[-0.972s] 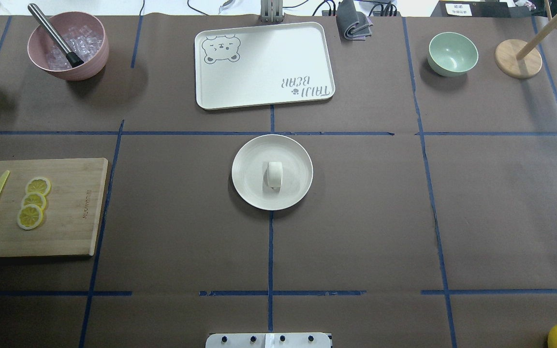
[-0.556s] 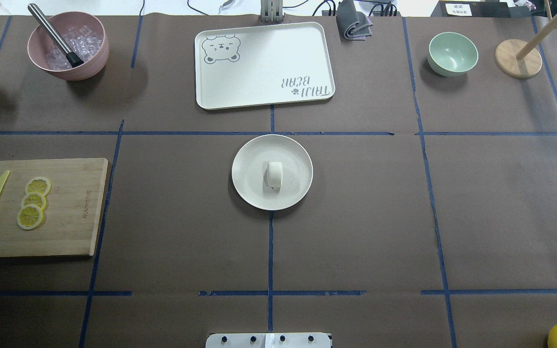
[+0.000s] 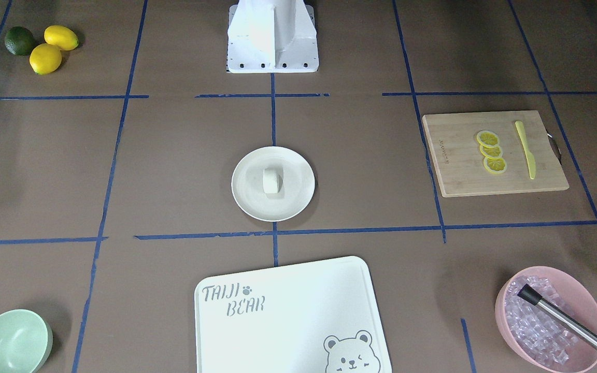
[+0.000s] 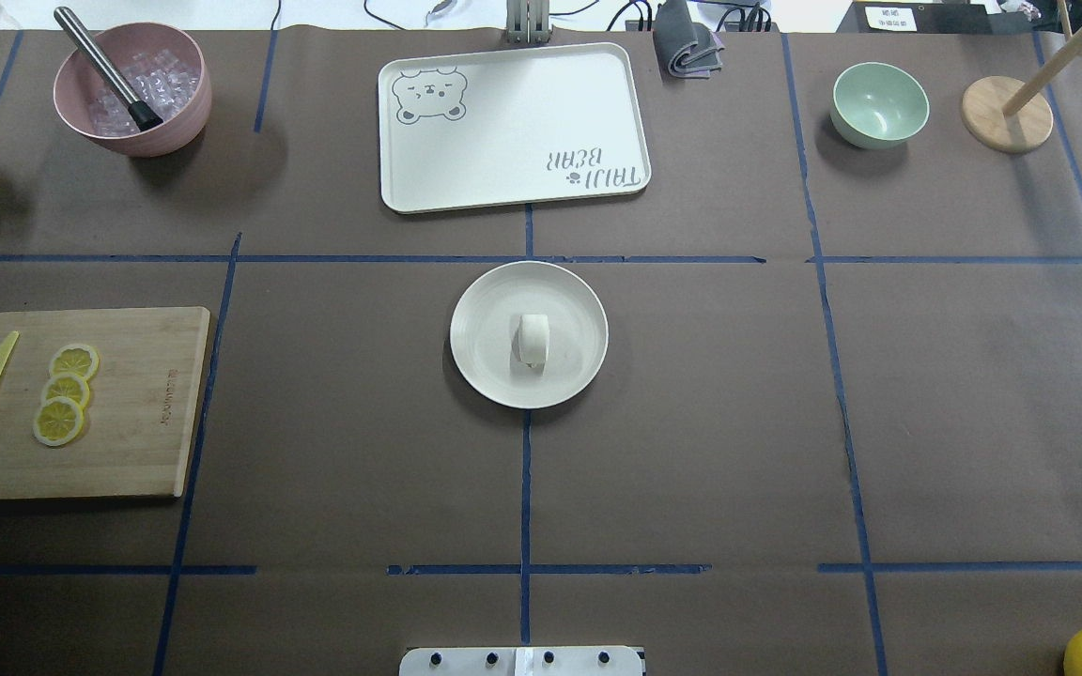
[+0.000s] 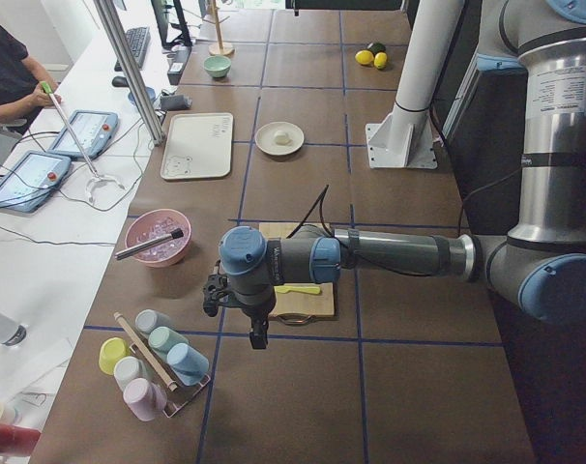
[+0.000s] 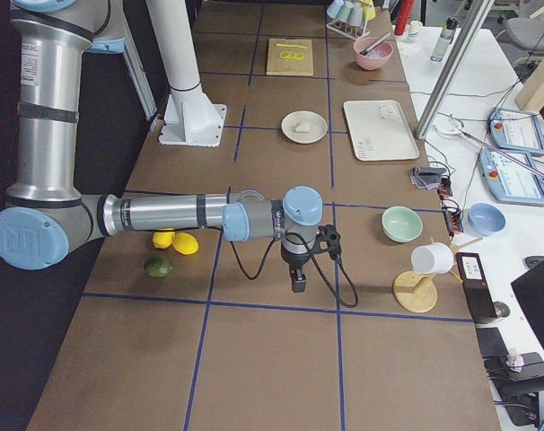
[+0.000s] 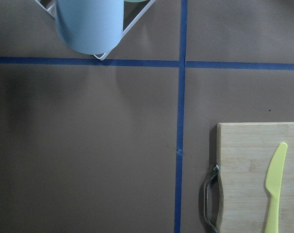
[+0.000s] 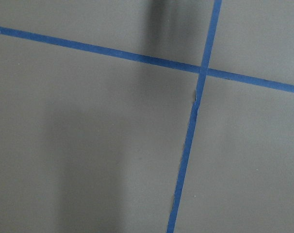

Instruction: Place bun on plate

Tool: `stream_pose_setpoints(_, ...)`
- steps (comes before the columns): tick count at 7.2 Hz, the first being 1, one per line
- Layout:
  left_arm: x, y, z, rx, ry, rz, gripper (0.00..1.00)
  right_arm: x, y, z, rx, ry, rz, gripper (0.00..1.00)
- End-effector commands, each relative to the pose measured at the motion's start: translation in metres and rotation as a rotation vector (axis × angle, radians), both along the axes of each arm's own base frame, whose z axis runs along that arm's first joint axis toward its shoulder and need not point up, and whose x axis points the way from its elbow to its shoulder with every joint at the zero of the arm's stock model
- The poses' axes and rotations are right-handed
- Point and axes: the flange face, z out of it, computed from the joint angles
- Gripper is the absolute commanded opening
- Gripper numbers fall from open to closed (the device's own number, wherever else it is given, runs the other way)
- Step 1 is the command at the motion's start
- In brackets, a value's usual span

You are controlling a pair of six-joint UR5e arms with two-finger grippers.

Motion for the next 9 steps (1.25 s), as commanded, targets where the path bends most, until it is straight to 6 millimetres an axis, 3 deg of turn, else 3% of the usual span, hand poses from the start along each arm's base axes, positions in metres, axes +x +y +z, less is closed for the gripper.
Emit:
stream_pose_setpoints(1,-0.001,0.002,0.002,0.031,-0.014,0.006,1.0,0.0,0.003,0.004,-0.006,0.0,0.0,1.0)
stream_pose_setpoints(3,0.0,0.008,0.011,0.037,-0.013,0.009,1.0,0.0,0.003,0.004,-0.004,-0.002,0.001,1.0)
stream_pose_setpoints(9,0.001,0.012,0.009,0.039,-0.01,0.007,1.0,0.011,0.004,0.002,0.008,-0.042,0.001,1.0)
